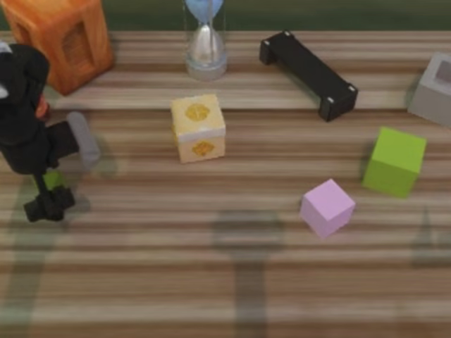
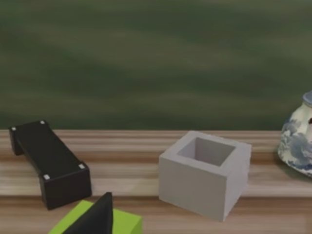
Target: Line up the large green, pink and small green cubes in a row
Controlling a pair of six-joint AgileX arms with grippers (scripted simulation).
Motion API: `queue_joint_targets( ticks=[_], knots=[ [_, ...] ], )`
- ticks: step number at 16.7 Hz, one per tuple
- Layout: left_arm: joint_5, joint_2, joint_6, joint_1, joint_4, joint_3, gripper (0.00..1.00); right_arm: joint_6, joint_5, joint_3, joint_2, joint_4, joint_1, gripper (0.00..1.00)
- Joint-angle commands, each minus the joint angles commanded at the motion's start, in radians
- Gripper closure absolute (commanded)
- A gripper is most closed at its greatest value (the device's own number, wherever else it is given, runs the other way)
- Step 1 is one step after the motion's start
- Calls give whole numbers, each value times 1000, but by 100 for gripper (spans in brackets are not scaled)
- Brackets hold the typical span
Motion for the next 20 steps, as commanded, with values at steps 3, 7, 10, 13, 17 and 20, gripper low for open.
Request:
queue_joint_targets(
  ticks=[3, 7, 10, 13, 17, 20],
  knots=[
    [0, 0, 0, 0, 0, 0, 30, 0, 0, 0, 0, 0, 0, 0],
    [0, 0, 0, 0, 0, 0, 60, 0, 0, 0, 0, 0, 0, 0],
    [0, 0, 0, 0, 0, 0, 83, 0, 0, 0, 0, 0, 0, 0],
    [0, 0, 0, 0, 0, 0, 100, 0, 0, 0, 0, 0, 0, 0],
    [0, 0, 0, 0, 0, 0, 100, 0, 0, 0, 0, 0, 0, 0],
    [0, 0, 0, 0, 0, 0, 100, 0, 0, 0, 0, 0, 0, 0]
  ],
)
